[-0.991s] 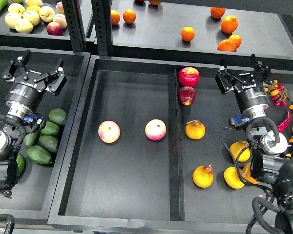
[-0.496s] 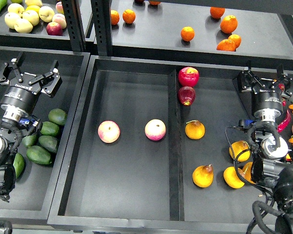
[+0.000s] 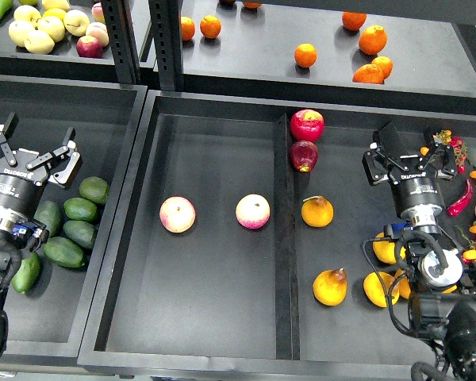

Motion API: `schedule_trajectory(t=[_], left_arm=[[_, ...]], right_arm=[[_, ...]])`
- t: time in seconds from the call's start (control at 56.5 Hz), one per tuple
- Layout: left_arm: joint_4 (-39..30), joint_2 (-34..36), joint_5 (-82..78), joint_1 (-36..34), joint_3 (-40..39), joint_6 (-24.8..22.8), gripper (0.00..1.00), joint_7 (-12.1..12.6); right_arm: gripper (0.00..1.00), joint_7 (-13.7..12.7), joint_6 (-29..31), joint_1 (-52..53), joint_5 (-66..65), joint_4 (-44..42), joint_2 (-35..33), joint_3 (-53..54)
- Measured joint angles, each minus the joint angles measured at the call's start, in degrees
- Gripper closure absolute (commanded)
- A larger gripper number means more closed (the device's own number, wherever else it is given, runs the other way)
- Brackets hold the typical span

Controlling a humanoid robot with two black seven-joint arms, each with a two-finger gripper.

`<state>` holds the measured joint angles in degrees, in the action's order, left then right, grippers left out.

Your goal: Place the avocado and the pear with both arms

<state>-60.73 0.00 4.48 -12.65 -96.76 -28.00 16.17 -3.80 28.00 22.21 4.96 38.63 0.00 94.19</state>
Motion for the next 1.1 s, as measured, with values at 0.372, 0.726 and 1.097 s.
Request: schedule_trajectory(t=[0.372, 0.726, 1.097], left_arm=[[-4.1, 0.0, -0.1, 6.8, 2.2, 0.0, 0.01, 0.5], [-5.8, 0.0, -0.1, 10.0, 2.0, 0.0, 0.01, 0.5], [-5.8, 0.0, -0.1, 10.0, 2.2, 0.0, 0.01, 0.4]], right_arm=[[0.01, -0.2, 0.0, -10.9, 0.0, 8.7, 0.0, -1.3], [0.01, -0.2, 0.0, -12.5, 0.0, 10.3, 0.0, -1.3], [0.01, -0.1, 0.0, -12.6, 0.0, 10.5, 0.0, -2.0]])
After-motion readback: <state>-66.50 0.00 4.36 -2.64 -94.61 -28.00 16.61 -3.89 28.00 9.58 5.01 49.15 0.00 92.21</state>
